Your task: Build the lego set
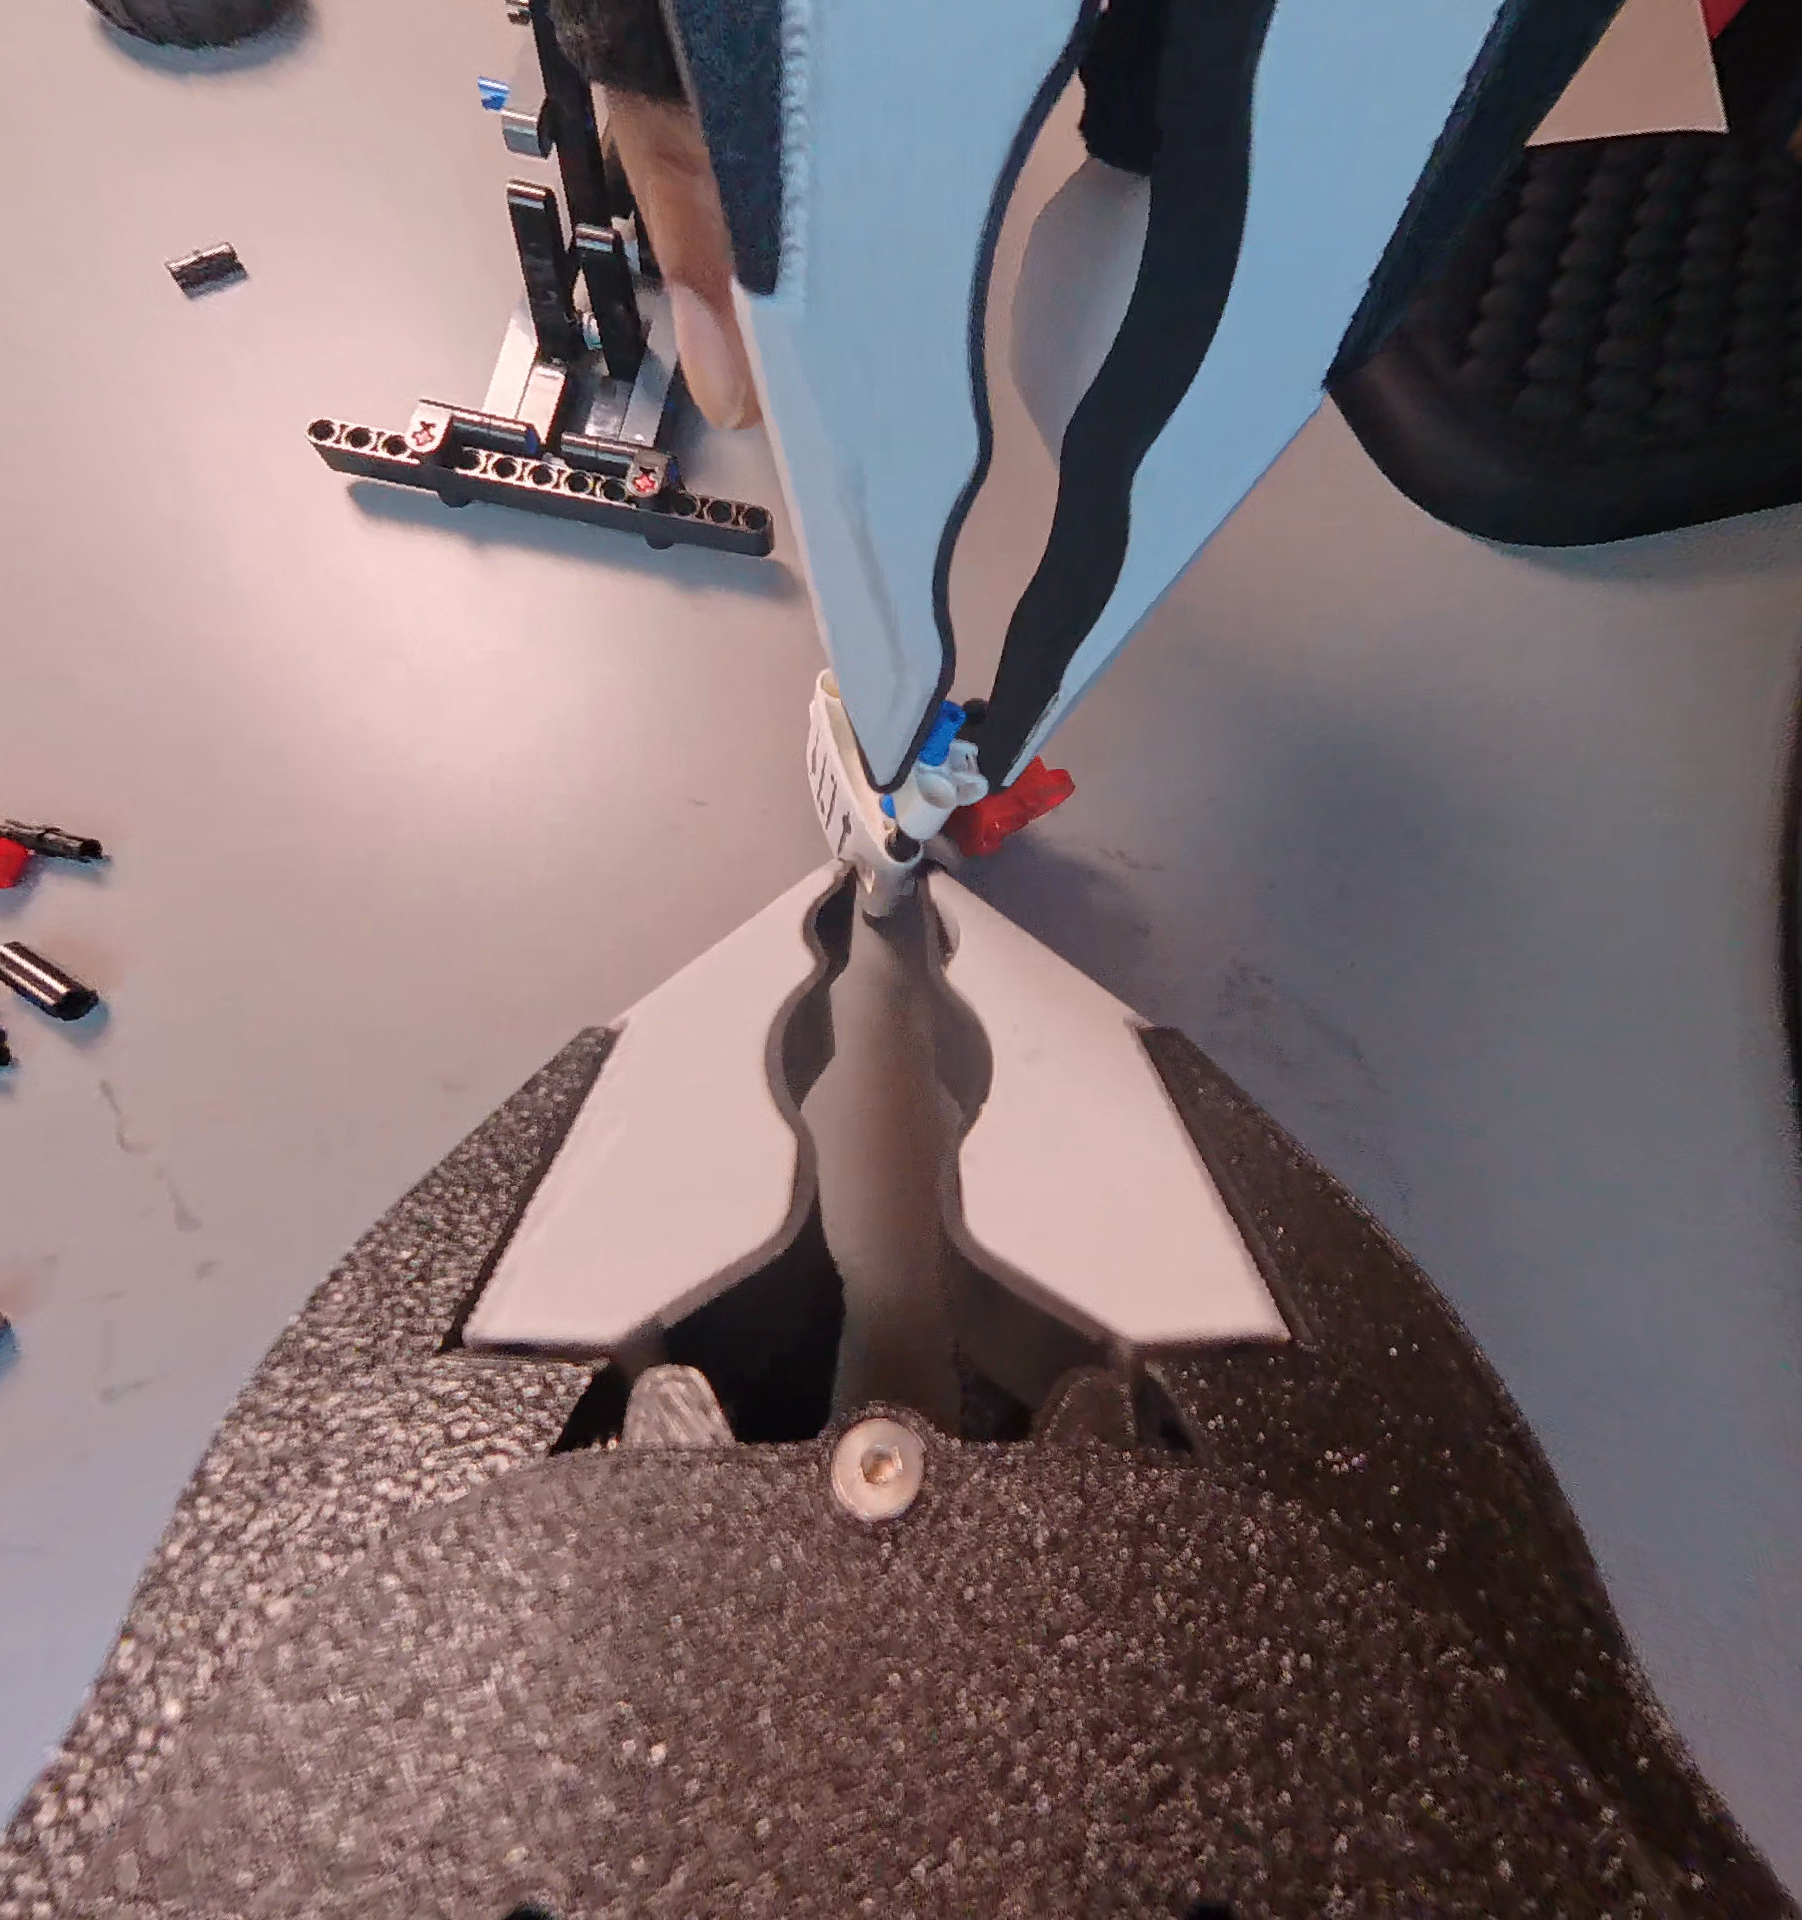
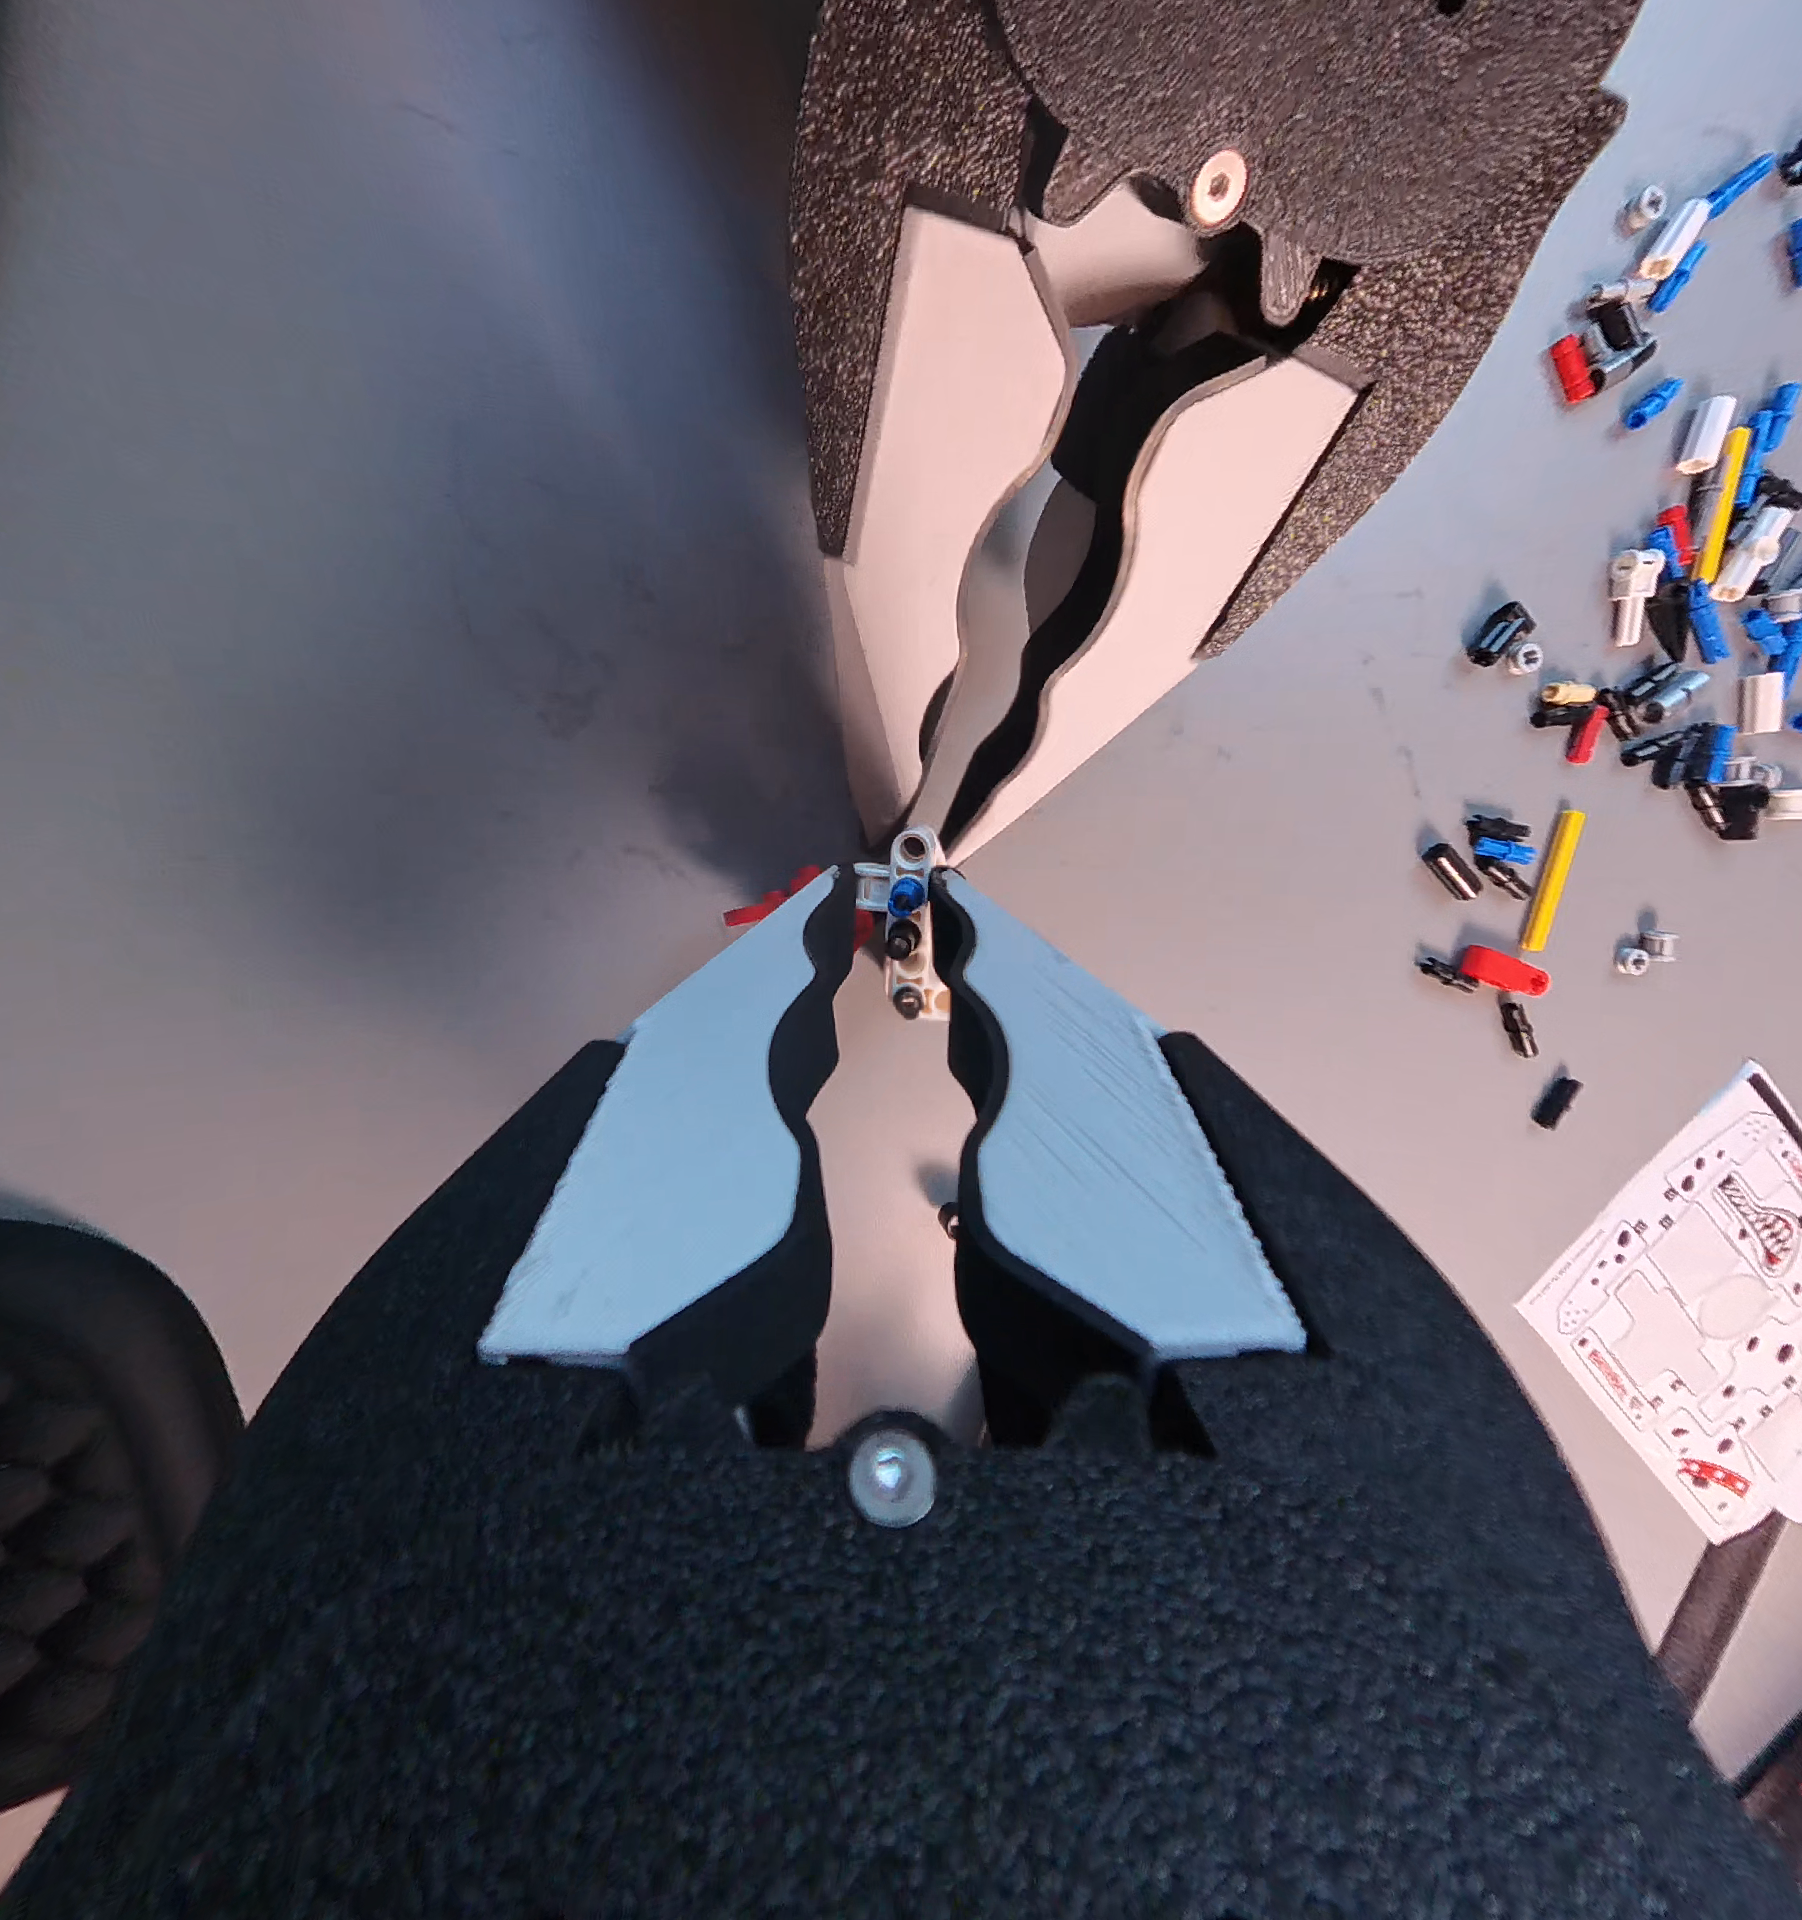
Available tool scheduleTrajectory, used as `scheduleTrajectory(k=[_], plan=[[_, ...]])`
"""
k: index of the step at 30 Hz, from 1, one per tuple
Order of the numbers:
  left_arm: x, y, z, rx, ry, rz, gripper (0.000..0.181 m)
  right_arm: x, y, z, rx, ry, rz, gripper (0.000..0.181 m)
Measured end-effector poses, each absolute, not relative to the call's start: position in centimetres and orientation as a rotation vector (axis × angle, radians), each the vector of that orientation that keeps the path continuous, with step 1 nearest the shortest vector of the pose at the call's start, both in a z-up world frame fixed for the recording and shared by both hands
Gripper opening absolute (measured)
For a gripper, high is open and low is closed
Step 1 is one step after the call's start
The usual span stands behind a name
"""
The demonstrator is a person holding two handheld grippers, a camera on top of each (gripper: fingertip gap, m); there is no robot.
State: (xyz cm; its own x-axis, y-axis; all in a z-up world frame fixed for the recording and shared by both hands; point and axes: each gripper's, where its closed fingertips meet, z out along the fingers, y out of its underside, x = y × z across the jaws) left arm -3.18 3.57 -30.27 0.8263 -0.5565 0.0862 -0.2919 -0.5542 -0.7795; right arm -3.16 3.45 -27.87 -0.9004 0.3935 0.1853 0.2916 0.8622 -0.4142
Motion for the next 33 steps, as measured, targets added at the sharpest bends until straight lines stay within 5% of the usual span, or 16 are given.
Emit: scheduleTrajectory(k=[33], plan=[[-2.62,3.94,-30.21,-2.175,0.627,-0.341,0.006,-2.53,3.78,-27.93,-0.965,-3.087,0.377,0.012]])
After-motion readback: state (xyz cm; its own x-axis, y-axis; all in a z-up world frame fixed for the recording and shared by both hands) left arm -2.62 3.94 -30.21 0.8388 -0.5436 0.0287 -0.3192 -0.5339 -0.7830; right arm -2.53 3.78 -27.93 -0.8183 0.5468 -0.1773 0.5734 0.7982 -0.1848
